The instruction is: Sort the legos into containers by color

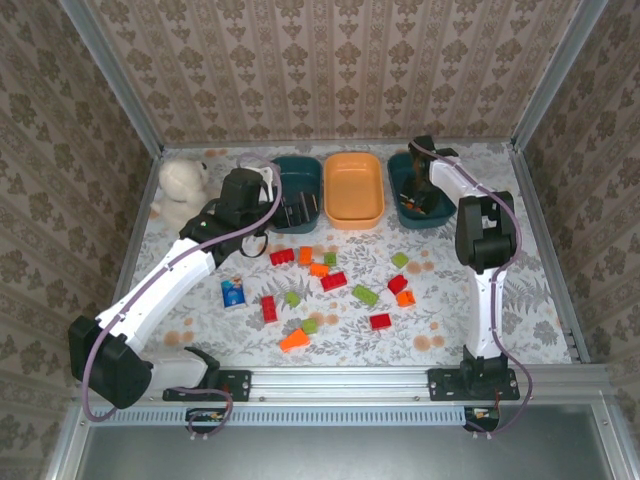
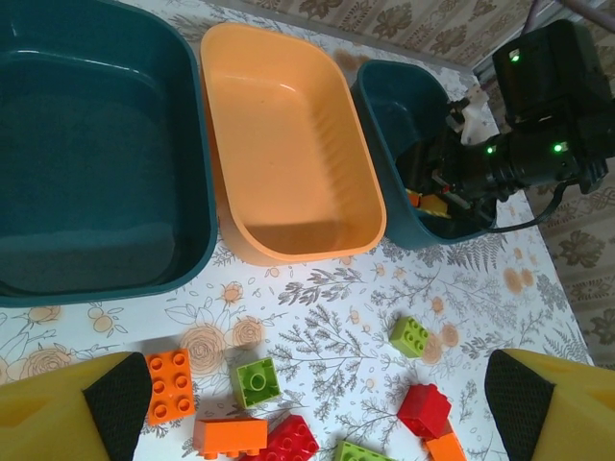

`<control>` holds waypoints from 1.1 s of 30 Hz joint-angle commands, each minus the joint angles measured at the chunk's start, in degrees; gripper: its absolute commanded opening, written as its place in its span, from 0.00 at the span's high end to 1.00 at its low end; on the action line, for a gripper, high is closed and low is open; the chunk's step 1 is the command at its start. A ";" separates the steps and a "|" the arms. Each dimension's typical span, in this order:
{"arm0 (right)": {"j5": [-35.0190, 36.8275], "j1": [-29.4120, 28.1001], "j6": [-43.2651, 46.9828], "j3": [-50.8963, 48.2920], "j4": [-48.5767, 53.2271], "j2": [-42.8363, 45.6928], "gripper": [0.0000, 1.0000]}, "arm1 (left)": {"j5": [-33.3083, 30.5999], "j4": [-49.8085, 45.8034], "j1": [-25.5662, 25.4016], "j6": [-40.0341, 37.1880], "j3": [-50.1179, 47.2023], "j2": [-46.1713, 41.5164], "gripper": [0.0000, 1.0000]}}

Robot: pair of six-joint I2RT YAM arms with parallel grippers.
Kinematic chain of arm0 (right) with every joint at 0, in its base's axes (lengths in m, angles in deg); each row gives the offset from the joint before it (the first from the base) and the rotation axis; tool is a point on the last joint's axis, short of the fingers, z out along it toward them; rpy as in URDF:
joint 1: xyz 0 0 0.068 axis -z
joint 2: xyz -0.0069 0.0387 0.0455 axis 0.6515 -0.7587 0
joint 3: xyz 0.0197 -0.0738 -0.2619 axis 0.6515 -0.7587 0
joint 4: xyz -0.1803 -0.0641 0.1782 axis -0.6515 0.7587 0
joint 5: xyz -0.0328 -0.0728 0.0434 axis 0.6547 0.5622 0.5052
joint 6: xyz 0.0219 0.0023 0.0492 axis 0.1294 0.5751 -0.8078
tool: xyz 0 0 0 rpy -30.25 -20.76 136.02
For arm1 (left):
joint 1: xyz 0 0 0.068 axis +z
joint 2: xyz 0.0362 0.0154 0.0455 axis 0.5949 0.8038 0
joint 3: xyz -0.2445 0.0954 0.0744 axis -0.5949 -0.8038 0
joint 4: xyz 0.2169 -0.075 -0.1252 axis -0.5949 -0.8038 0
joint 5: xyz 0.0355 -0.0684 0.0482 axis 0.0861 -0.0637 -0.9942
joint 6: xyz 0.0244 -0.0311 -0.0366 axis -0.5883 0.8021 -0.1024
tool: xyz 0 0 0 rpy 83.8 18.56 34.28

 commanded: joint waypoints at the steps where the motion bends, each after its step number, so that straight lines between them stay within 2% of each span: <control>1: -0.64 0.43 0.10 2.66 3.45 -1.03 0.46 | -1.13 -0.46 0.43 1.18 -0.84 -0.96 0.06; 3: -0.69 0.61 0.31 3.05 3.74 -0.71 0.39 | -1.13 -0.80 0.43 1.11 -0.92 -1.14 0.07; 6: -0.38 0.62 0.96 3.45 3.50 1.23 0.35 | -1.52 -1.71 0.43 1.34 -0.87 -1.57 0.07; 12: -0.03 0.44 1.57 4.05 2.85 8.69 0.33 | -5.04 -9.76 0.43 3.12 -0.52 -3.69 0.10; 16: 0.85 -1.61 3.63 0.42 0.33 18.27 0.34 | -8.65 -20.64 0.38 8.33 -2.16 -6.60 0.13; 21: -2.70 -10.09 8.48 -14.75 -8.77 33.03 0.34 | -8.33 -28.62 -0.87 16.64 -10.18 -9.66 0.20; 25: -8.56 -20.67 12.19 -31.39 -16.92 46.55 0.34 | -7.95 -31.73 -3.20 23.34 -15.87 -9.23 0.26; 28: -12.83 -28.04 12.46 -40.84 -20.41 55.33 0.29 | -7.34 -30.56 -5.01 24.82 -18.27 -6.76 0.26; 33: -17.05 -36.57 11.46 -54.76 -26.97 67.03 0.22 | -7.86 -30.10 -6.70 25.08 -19.03 -1.24 0.27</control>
